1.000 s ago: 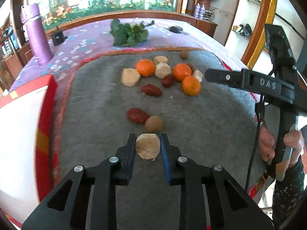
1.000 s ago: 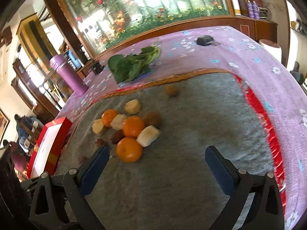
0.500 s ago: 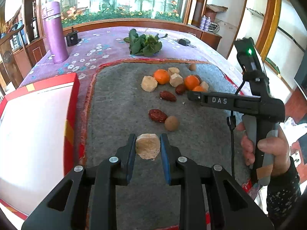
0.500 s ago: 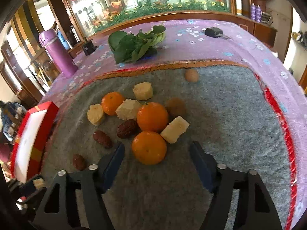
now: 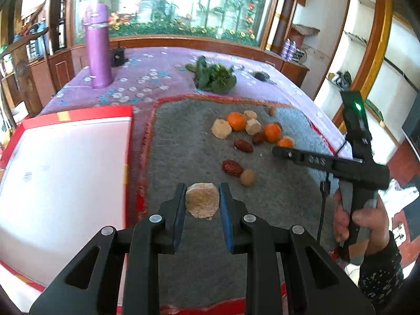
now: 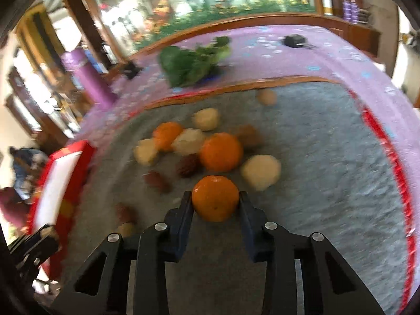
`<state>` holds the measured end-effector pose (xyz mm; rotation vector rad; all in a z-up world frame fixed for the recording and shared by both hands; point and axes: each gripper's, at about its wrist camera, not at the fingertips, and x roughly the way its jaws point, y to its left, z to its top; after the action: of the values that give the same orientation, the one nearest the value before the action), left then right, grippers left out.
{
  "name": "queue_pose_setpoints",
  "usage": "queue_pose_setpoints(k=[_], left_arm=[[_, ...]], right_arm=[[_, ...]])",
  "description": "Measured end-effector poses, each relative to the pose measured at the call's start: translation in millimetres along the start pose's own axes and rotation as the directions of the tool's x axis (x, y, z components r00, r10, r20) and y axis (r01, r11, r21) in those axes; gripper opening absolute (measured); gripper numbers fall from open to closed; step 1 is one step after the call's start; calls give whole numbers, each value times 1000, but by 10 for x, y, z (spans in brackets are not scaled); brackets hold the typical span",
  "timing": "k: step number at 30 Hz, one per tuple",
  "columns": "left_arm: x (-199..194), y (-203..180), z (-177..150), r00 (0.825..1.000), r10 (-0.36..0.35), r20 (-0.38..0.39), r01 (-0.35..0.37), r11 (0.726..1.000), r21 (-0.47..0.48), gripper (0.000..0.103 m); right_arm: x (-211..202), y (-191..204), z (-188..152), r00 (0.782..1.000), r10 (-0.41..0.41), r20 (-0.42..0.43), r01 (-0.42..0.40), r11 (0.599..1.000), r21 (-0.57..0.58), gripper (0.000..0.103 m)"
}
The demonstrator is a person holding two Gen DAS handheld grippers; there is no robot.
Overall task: Organize fruits
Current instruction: 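Lift the yam slice with the left gripper while the right gripper grasps an orange, then carry the slice and orange over the white tray and open both grippers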
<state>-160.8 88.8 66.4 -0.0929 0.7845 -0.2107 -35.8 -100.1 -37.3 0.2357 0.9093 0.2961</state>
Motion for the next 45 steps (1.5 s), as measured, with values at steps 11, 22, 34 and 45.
queue_pose_setpoints(k=[11,22,34,45], left_arm=[[-494,646,-69,974,196,111,-186,978,-91,22],[-431,1162,-351,949,315,30,-307,939,-153,22],[-384,1254,-433,894,449,3,-445,887,-124,23],[-481,1004,-325,844,532,70,-528,846,-67,62]], right_arm=[[-152,1110,-183,952,303,37,-289,934,-208,34],[79,2273,-453,908,413,-69,-407,831,-380,34],[176,2311,-606,923,373,-99,-379,833,-403,40],[-1,1972,-453,925,379,-32,-367,865,-343,44]])
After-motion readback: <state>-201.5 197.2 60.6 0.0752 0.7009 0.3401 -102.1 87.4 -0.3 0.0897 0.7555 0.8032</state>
